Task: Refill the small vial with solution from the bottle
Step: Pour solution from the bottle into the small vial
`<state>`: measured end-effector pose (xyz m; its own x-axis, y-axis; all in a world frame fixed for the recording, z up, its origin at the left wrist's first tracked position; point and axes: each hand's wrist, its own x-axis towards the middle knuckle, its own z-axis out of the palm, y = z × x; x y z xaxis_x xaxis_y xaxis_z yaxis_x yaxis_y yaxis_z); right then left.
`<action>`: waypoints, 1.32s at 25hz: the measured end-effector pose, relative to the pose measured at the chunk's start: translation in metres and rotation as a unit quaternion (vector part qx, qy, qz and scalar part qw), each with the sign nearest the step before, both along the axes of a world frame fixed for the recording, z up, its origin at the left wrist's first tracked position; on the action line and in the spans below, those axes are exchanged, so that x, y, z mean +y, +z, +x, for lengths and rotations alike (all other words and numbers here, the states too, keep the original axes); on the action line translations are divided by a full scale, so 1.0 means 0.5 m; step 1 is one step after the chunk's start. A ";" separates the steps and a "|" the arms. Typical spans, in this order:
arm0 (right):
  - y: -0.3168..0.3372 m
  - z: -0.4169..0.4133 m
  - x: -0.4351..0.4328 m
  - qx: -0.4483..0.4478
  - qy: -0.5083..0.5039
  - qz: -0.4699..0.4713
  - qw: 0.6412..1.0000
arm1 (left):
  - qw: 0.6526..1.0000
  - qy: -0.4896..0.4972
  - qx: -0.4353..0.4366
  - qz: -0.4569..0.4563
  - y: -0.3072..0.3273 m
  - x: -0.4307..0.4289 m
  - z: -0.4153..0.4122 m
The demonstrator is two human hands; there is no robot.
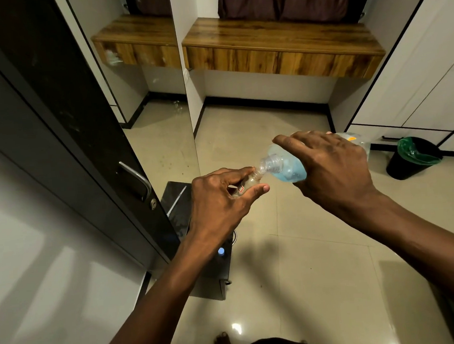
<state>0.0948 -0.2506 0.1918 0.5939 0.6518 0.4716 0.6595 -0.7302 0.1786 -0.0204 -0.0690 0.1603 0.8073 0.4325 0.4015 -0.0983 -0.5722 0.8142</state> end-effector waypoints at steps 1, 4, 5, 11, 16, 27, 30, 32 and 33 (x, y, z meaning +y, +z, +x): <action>0.000 0.002 0.000 -0.001 0.003 0.001 1.000 | 1.000 0.000 0.000 -0.001 0.000 0.000 0.000; 0.001 0.005 -0.001 -0.003 0.009 -0.002 1.000 | 1.000 0.002 0.000 0.001 0.000 -0.001 0.001; 0.002 0.006 -0.001 -0.004 0.010 -0.003 1.000 | 1.000 0.002 0.000 0.002 0.000 -0.002 0.001; 0.003 0.008 -0.002 -0.010 0.020 -0.005 1.000 | 1.000 0.002 0.002 0.003 -0.002 -0.002 -0.001; 0.005 0.007 -0.001 -0.011 0.021 -0.008 1.000 | 1.000 0.004 0.001 0.009 -0.003 -0.003 -0.002; 0.012 0.006 0.004 -0.018 0.027 -0.014 0.999 | 1.000 0.008 0.001 -0.001 -0.003 -0.001 -0.004; 0.015 0.006 0.005 -0.016 0.031 -0.012 0.999 | 1.000 0.009 0.001 -0.004 -0.004 0.000 -0.003; 0.017 0.005 0.006 -0.018 0.032 -0.014 0.999 | 1.000 0.010 0.002 -0.007 -0.003 0.000 -0.003; 0.018 0.005 0.007 -0.020 0.031 -0.016 0.999 | 1.000 0.011 0.003 -0.008 -0.003 0.000 -0.003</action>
<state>0.0973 -0.2473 0.2006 0.5331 0.7020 0.4722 0.6952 -0.6816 0.2283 -0.0218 -0.0689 0.1587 0.8001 0.4558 0.3900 -0.0813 -0.5618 0.8233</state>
